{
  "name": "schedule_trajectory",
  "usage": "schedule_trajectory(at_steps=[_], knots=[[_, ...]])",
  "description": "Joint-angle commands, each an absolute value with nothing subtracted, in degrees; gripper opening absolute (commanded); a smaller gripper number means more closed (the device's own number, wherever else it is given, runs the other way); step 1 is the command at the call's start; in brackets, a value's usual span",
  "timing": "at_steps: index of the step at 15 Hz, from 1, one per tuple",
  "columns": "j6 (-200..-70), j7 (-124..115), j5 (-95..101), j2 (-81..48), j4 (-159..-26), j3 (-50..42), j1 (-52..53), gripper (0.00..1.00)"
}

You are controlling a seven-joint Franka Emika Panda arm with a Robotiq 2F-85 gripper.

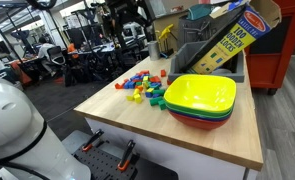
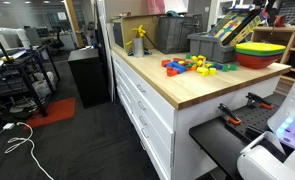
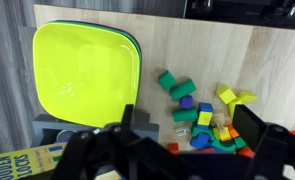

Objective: Pick up a yellow block and move it forward

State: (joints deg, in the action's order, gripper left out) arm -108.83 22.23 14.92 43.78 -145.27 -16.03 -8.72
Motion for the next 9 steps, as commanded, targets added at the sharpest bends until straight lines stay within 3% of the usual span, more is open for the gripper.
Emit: schedule_trajectory(at_steps=[1, 9], knots=[[-108.7, 22.2, 14.9, 43.8, -145.1, -16.1, -8.6, 1.0], [-115.0, 15.4, 10.6, 35.5, -143.6, -14.9, -7.0, 1.0]])
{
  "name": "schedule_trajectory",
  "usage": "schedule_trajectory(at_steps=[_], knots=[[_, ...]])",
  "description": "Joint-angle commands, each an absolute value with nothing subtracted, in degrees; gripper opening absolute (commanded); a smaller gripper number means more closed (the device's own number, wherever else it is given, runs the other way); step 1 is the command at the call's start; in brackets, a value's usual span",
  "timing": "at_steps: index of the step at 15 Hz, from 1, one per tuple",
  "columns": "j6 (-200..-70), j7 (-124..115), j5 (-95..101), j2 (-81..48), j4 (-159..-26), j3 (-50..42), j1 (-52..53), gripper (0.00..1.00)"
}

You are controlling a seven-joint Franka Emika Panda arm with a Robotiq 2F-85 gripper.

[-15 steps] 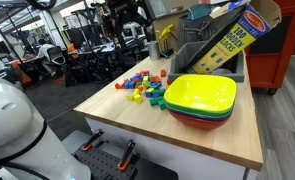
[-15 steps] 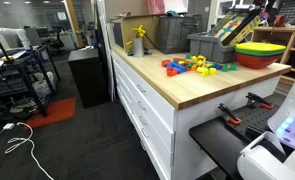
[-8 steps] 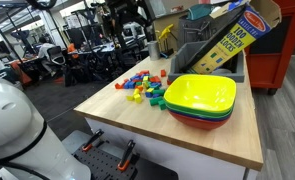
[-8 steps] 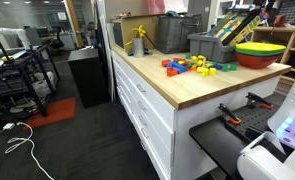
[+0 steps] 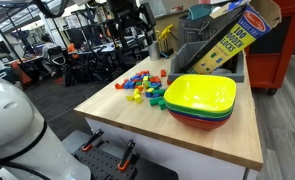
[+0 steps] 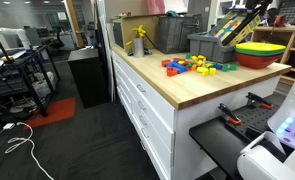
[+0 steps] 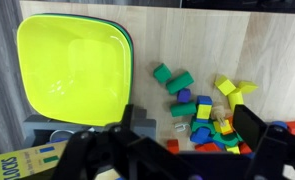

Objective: Pick up a yellow block and move it forward

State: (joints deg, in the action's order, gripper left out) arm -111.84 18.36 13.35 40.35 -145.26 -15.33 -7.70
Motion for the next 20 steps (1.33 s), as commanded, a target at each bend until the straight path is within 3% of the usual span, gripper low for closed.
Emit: schedule_trajectory(at_steps=[1, 20], knots=[[-116.3, 14.0, 9.5, 34.3, -143.6, -14.6, -7.0, 1.0], [-130.0, 3.8, -0.6, 11.8, -144.4, -7.0, -5.9, 1.0]])
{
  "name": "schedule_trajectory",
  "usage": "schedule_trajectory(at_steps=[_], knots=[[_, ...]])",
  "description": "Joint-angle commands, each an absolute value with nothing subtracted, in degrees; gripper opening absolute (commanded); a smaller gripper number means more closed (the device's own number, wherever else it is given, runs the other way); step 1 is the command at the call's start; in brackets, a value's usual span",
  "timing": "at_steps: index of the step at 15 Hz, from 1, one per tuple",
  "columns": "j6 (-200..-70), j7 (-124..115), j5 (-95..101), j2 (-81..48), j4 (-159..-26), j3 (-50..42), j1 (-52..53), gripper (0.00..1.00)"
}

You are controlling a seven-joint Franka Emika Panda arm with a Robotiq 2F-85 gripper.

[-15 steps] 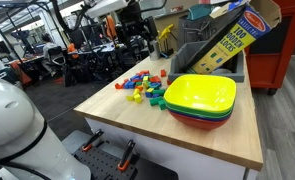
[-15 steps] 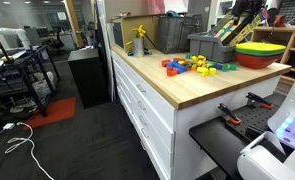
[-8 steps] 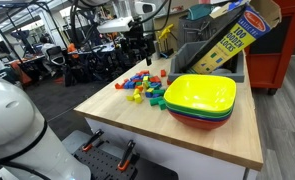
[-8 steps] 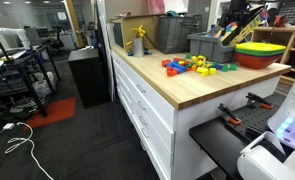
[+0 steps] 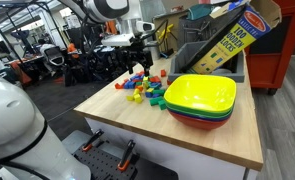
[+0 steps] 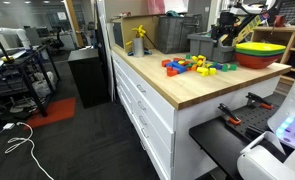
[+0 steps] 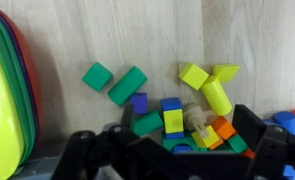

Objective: Pick up a yellow block and move it forward

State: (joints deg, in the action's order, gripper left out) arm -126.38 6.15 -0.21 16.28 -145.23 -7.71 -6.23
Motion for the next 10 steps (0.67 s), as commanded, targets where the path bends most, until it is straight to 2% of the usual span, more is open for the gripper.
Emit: schedule_trajectory(at_steps=[1, 10], knots=[[-131.5, 3.2, -0.7, 9.9, -144.2, -6.7, -5.9, 1.0], [-133.0, 0.4, -10.1, 0.4, -142.9, -5.7, -4.9, 1.0]])
